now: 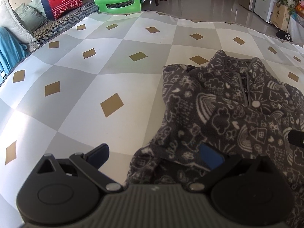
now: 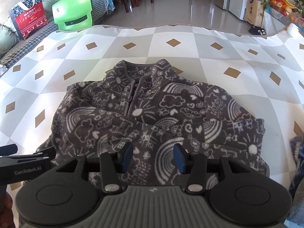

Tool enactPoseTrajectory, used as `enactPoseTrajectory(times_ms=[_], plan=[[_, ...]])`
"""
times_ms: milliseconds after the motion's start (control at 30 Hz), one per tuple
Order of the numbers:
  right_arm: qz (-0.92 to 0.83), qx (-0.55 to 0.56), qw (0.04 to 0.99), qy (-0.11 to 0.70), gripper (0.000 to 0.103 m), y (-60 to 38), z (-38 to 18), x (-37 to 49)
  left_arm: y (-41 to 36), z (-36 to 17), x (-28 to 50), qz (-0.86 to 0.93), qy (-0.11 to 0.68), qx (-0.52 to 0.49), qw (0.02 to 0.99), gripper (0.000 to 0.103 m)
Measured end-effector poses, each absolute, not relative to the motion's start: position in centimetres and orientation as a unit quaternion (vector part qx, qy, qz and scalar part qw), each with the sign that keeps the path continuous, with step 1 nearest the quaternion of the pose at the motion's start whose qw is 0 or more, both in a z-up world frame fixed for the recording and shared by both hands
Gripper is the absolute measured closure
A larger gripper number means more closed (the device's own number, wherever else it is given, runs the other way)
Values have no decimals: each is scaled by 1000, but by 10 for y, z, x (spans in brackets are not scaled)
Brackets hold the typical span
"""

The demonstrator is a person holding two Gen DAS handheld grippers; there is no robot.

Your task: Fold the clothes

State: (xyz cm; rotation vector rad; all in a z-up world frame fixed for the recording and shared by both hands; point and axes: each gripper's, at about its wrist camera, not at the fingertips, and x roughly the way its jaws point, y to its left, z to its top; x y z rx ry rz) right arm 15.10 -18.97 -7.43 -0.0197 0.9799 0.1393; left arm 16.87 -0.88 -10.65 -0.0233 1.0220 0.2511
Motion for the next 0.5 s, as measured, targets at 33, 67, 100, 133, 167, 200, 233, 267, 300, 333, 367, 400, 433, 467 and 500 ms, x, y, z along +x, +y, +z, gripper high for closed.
enactPoseTrajectory(times_ms=[33,67,100,133,167,200,233,267,300,333,367,400,433,467,500], plan=[[61,-3,880,471,58,-192,-72,146,-11,-104,167,118,487,-8,865,0],[56,4,880,473,58,-195,-69,142,-13,-102,166,117,486,-6,866,0],[48,9,878,475,58,-198,-67,137,-15,-100,164,115,485,-4,867,0],[41,13,877,478,58,-201,-65,133,-17,-98,162,112,484,-2,868,0],[33,18,876,481,58,-203,-63,129,-19,-95,161,108,484,-3,868,0],[24,18,874,485,58,-206,-62,125,-21,-93,159,105,484,-5,869,0],[15,19,872,488,58,-208,-60,121,-23,-90,157,101,484,-6,869,0],[5,20,871,491,58,-210,-58,117,-25,-88,154,97,485,-8,869,0],[-2,22,870,493,58,-213,-56,114,-28,-86,152,92,487,-11,869,0],[-6,26,869,494,57,-215,-53,109,-31,-83,150,87,487,-14,869,0],[-10,30,868,495,57,-218,-51,105,-33,-81,147,82,486,-15,870,0],[-12,34,869,494,57,-221,-48,101,-36,-78,144,78,485,-16,871,0],[-12,37,870,492,57,-223,-46,96,-39,-75,141,73,484,-15,872,0],[-11,40,871,490,57,-226,-44,91,-44,-72,137,68,482,-12,873,0],[-13,41,871,490,57,-229,-42,86,-47,-69,134,64,481,-9,874,0]])
